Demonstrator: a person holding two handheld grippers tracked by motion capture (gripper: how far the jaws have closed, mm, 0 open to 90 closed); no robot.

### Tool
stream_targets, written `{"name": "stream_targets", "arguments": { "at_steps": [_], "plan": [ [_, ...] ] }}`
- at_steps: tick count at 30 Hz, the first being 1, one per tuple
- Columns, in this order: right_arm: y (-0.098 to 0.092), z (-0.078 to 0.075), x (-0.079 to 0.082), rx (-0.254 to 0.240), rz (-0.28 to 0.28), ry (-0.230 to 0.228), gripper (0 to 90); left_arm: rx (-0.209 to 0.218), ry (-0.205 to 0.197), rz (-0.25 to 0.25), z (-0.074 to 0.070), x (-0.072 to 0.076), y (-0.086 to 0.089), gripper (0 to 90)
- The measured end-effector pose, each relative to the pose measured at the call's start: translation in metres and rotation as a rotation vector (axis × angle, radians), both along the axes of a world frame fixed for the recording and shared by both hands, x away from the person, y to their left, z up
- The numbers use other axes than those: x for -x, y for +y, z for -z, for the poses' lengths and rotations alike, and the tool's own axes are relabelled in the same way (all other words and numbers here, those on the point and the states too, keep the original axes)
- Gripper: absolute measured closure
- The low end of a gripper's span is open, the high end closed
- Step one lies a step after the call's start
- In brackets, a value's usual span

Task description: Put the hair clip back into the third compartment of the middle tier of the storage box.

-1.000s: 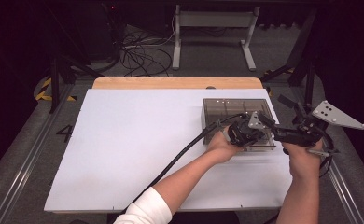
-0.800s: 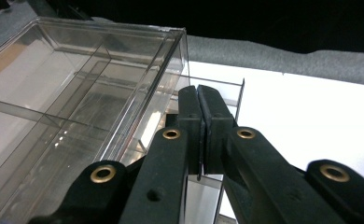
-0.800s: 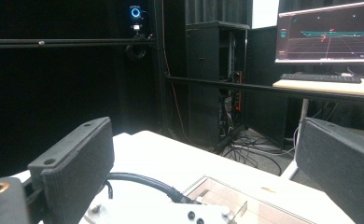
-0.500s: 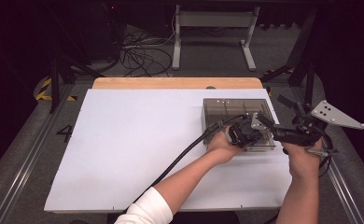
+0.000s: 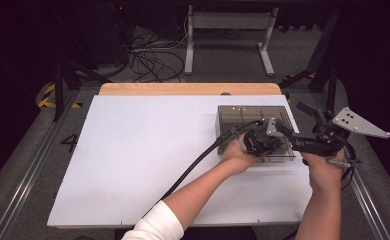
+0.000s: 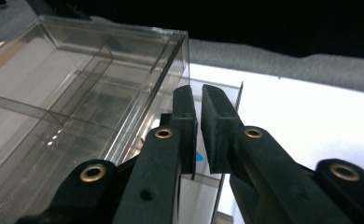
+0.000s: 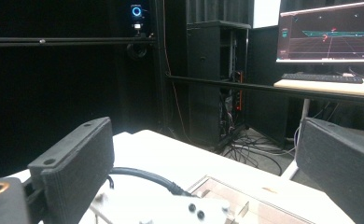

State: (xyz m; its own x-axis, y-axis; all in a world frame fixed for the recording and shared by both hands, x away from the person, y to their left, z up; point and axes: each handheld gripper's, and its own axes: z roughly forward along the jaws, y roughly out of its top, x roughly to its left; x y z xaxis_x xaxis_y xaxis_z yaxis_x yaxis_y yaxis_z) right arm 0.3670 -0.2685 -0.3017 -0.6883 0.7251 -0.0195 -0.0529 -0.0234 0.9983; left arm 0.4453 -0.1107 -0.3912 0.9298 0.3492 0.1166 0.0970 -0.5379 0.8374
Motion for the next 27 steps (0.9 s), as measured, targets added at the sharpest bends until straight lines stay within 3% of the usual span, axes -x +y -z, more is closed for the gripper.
{"name": "stream_targets", "arguments": {
  "at_steps": [7,13,20,27],
  "plan": [
    [0.001,0.001,-0.001,-0.001,0.001,0.003,5.1,0.049,0.009,-0.002,-0.003,0.002,0.009,80.0],
    [0.004,0.0,0.0,0.006,-0.004,0.003,5.1,0.125,0.014,-0.01,-0.009,0.006,0.024,79.1],
    [0.01,-0.003,0.003,0.013,-0.015,-0.005,5.0,0.163,-0.026,-0.004,-0.018,0.013,0.039,74.7],
    [0.014,-0.002,0.002,0.021,-0.021,0.0,5.0,0.232,-0.05,-0.013,-0.022,0.019,0.057,71.5]
  ]
}}
